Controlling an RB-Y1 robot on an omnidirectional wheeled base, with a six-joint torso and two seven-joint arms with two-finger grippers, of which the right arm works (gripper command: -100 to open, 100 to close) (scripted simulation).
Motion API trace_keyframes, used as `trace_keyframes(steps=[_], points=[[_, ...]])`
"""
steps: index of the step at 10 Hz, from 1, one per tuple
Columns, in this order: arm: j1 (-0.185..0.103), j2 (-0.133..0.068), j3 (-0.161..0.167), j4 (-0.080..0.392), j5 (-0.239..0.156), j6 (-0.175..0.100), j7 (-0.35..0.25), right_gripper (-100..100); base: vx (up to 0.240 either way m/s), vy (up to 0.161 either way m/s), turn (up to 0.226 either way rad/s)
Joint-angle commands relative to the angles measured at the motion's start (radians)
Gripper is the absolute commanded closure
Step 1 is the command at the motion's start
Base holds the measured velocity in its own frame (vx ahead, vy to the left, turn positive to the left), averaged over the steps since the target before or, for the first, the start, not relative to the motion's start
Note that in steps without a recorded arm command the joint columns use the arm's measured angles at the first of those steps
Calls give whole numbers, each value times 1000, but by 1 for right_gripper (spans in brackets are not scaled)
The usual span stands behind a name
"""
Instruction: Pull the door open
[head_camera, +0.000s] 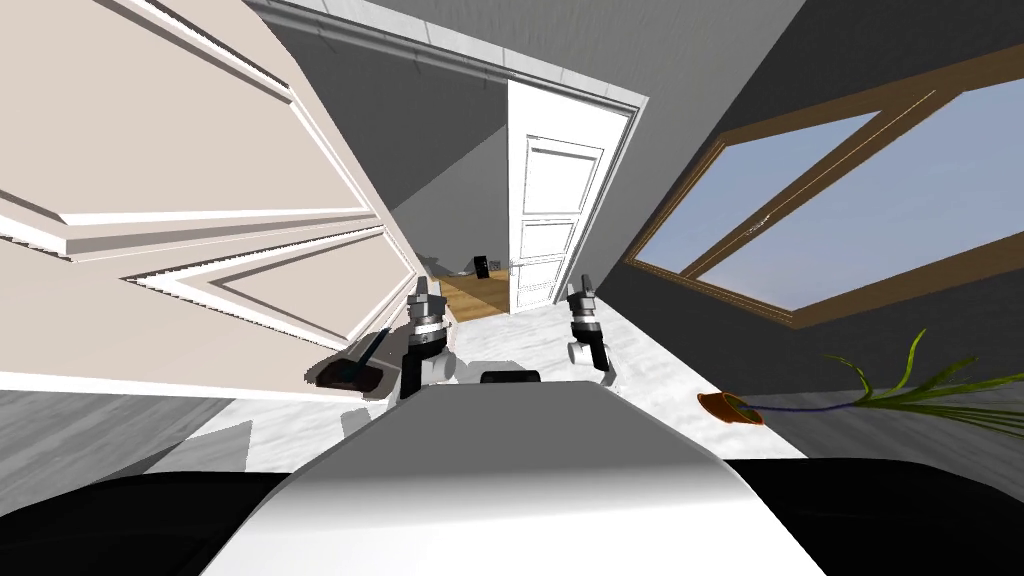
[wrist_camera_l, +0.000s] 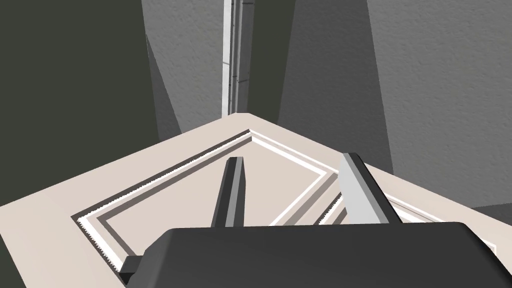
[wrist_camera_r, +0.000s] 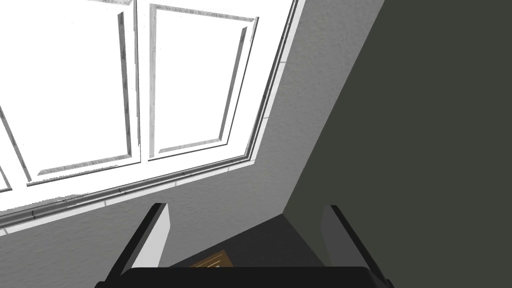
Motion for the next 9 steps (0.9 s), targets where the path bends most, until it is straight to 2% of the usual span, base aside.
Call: trace_keyframes(steps=[1, 5, 6, 8, 9], points=[[-21, -5, 2, 45, -3, 4, 1, -100, 98, -8, 74], [-77, -24, 2, 157, -16, 12, -1, -100, 103, -1, 78], [-77, -24, 2, 161, -16, 12, -1, -100, 61, 2, 37], [-106, -33, 1, 222, -22, 16, -2, -100, 67, -1, 76], [-106, -33, 1, 222, -22, 16, -2, -100, 60, -3, 23]])
